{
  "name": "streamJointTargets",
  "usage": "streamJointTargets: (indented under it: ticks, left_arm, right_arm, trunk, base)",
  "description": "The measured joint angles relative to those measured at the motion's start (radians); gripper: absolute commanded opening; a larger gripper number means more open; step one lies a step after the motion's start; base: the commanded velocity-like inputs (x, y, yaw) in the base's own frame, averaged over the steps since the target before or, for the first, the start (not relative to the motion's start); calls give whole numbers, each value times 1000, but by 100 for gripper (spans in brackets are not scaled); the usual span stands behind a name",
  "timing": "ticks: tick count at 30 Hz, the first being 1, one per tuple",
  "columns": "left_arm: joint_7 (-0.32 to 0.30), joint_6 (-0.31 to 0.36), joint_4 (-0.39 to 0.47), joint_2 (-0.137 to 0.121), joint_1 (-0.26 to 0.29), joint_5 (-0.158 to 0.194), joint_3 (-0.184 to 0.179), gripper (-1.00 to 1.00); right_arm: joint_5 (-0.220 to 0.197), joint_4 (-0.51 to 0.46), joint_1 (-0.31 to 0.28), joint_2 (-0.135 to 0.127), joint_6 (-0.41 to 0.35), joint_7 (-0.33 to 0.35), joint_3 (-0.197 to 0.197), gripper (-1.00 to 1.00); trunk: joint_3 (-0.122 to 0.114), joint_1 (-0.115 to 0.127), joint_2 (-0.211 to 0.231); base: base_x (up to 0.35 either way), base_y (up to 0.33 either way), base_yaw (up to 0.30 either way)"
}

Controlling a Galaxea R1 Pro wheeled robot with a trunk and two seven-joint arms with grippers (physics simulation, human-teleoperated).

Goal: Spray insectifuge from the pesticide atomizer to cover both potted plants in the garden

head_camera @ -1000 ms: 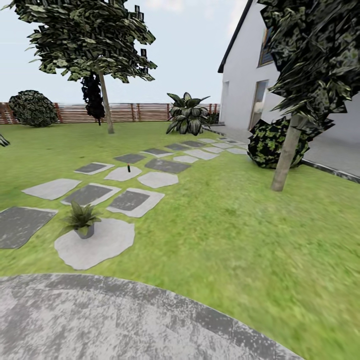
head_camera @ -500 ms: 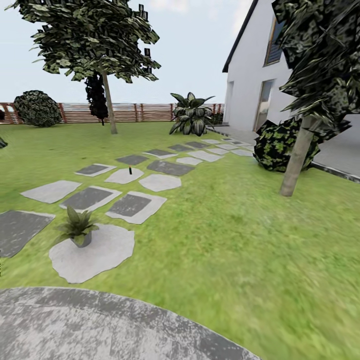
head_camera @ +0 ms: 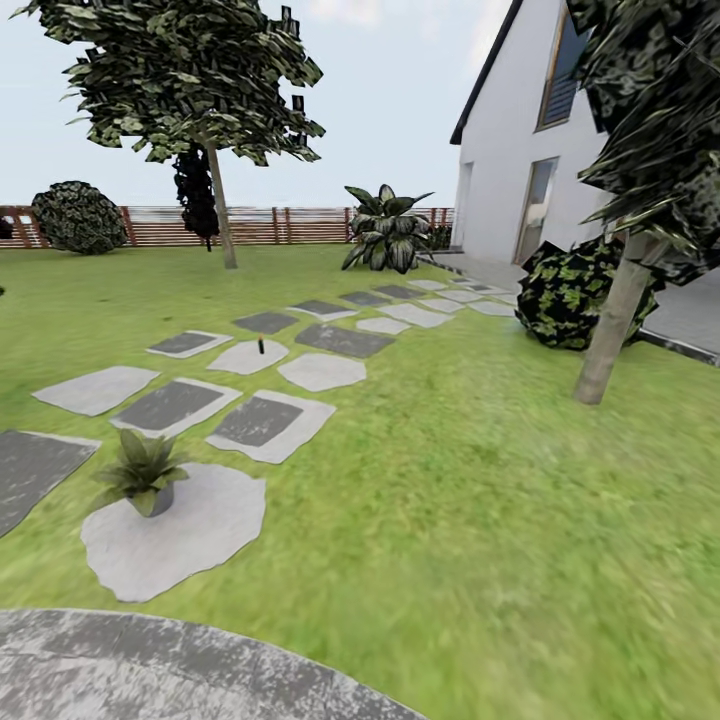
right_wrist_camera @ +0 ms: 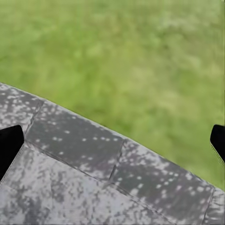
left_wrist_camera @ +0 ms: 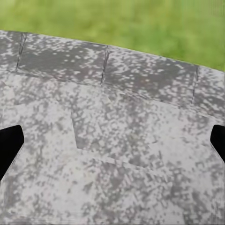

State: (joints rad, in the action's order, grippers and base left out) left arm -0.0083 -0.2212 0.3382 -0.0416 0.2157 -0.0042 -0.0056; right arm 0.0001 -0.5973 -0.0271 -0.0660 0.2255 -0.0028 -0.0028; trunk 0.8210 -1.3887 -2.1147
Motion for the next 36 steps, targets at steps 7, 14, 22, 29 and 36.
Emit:
streamJointTargets:
  ticks: [7,14,22,29,36]
  left_arm:
    - [0,0,0,0,0,0,0,100]
    - [0,0,0,0,0,0,0,100]
    - [0,0,0,-1,0,0,1,100]
    - [0,0,-1,-1,0,0,1,100]
    - [0,0,-9,-1,0,-1,0,100]
  right_arm:
    - [0,0,0,0,0,0,0,100]
    - [0,0,0,0,0,0,0,100]
    - [0,0,0,0,0,0,0,100]
    - [0,1,0,0,0,0,0,100]
    - [0,1,0,0,0,0,0,100]
  trunk:
    - [0,0,0]
    - [0,0,0]
    - [0,0,0]
    - [0,0,0]
    - [0,0,0]
  base:
    - [340,0,0]
    - [340,0,0]
    - [340,0,0]
    - [340,0,0]
    - [340,0,0]
